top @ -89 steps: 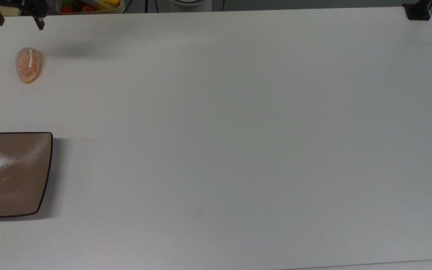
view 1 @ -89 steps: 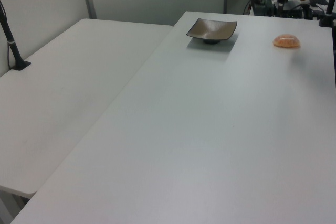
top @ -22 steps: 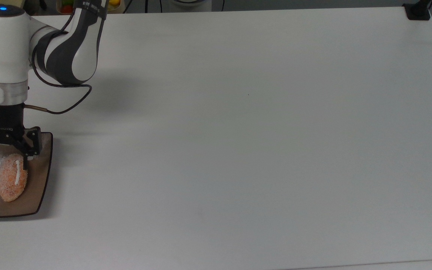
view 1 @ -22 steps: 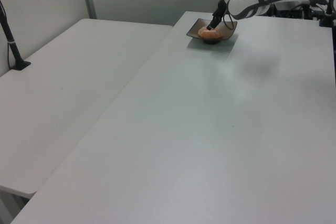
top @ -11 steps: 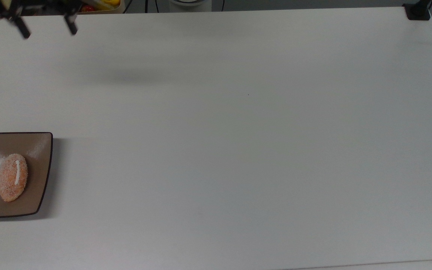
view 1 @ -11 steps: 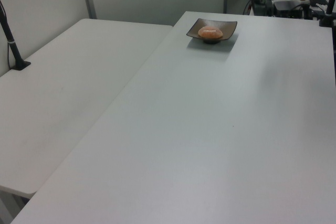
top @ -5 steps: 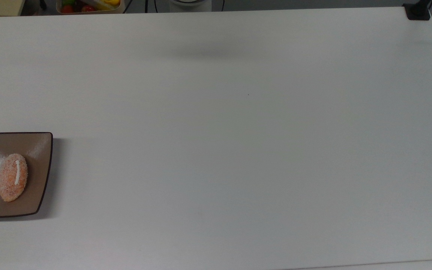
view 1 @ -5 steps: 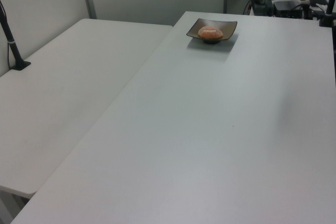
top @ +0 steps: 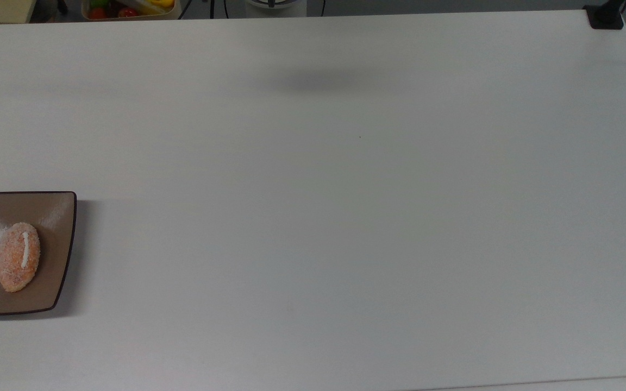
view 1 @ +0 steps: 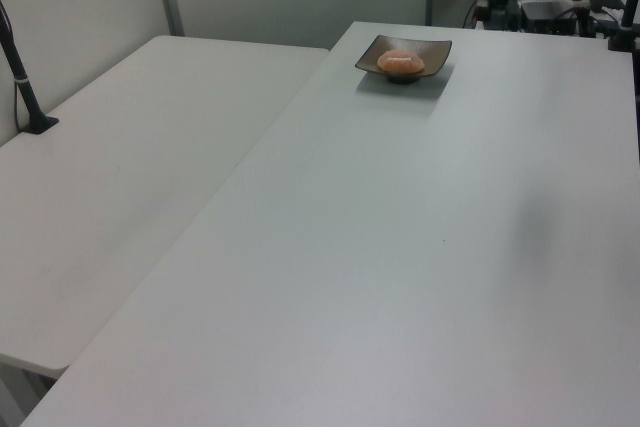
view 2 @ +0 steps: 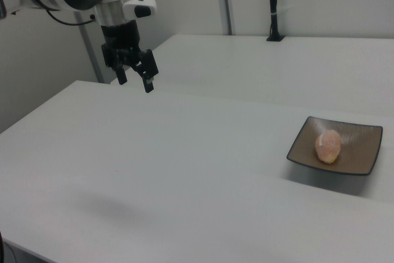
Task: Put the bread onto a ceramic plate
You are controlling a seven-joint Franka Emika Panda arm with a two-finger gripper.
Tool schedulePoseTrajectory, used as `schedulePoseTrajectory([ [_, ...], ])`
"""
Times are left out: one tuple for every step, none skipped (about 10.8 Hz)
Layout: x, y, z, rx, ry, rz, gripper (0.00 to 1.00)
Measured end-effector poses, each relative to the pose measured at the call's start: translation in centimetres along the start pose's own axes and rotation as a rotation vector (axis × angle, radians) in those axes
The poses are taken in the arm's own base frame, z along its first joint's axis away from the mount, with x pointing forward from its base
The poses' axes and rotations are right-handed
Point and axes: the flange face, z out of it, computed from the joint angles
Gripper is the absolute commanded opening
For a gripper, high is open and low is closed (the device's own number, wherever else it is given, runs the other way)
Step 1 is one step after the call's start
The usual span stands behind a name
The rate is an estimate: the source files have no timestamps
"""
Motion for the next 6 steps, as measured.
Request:
schedulePoseTrajectory([
  [0.65, -0.15, 0.34, -0.002, 0.048, -0.048, 1.0],
  [1.19, 0.12, 0.51, -0.002, 0.089, -0.099, 1.0],
  [1.49, 0.5, 0.46, -0.003, 0.113, -0.126, 1.0],
  [1.59, 0.69, 0.37, -0.004, 0.123, -0.137, 1.0],
  [1.56, 0.72, 0.29, -0.004, 0.124, -0.14, 1.0],
  [1.53, 0.72, 0.23, -0.004, 0.126, -0.141, 1.0],
])
